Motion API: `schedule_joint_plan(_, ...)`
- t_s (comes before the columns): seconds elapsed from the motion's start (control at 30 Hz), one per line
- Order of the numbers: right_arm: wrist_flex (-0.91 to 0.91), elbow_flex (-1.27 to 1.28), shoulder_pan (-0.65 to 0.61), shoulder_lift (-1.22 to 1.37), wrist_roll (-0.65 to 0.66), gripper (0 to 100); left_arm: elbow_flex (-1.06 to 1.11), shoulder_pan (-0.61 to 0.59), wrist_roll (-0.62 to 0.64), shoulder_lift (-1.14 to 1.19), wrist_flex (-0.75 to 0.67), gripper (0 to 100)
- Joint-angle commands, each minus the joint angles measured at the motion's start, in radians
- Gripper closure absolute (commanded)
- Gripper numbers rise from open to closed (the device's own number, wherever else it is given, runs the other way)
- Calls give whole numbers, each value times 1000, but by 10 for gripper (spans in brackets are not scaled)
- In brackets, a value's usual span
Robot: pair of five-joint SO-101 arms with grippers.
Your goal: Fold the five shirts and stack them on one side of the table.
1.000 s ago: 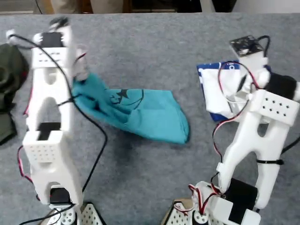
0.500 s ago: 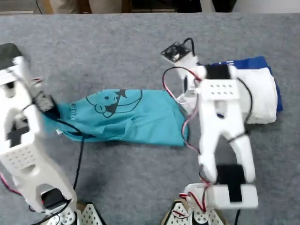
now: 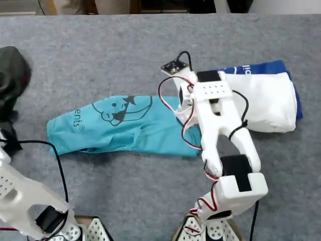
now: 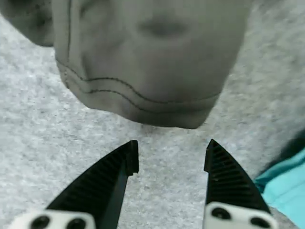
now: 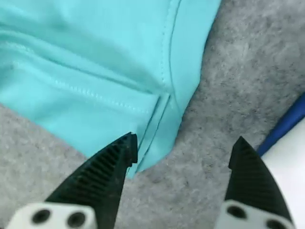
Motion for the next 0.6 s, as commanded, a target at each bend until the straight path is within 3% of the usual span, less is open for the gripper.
schedule_joint_plan(0.0, -66, 38, -21, -4, -55, 684, 38, -15, -9, -48, -18, 765)
schedule_joint_plan(0.3, -184, 148, -130, 4, -121, 687, 141, -20, -11, -48, -112, 765)
schedule_joint_plan(0.57, -115, 25, -71, 226, -155, 885, 173, -49, -11, -50, -126, 765)
